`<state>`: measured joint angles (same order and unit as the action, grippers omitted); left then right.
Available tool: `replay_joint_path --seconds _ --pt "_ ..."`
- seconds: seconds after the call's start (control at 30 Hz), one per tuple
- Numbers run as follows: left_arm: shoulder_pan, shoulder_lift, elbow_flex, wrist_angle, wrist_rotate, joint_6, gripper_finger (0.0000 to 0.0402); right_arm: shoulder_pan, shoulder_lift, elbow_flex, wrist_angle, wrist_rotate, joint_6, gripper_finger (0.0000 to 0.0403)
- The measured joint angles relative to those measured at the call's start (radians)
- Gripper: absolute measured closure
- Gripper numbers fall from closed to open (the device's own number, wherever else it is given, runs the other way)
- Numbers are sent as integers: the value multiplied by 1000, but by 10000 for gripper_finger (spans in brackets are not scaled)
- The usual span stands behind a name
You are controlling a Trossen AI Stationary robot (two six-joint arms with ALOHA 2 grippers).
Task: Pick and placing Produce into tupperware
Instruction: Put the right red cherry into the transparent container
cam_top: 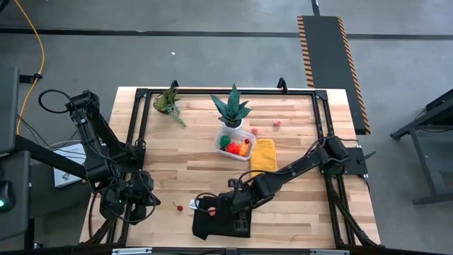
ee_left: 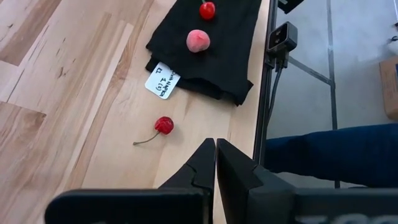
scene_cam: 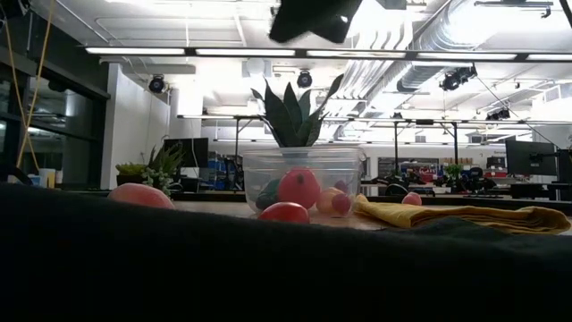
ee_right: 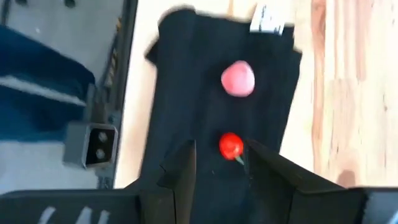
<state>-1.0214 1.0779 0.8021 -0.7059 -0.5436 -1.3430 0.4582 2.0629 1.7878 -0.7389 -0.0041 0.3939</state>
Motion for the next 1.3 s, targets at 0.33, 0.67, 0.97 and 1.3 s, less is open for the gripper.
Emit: replay_joint_path --seconds 0.33,0.67,0.97,1.3 --pt "0 0 0 0 1 0 397 -10 64 -1 5 -33 -55 277" --pt "0 0 0 0 1 -1 396 -9 123 -2 18 -46 -59 277" --pt "0 0 0 1 1 -1 396 -9 151 -2 18 -39 -47 264" --pt "0 0 0 0 1 -1 397 -9 160 -2 16 -17 -59 226"
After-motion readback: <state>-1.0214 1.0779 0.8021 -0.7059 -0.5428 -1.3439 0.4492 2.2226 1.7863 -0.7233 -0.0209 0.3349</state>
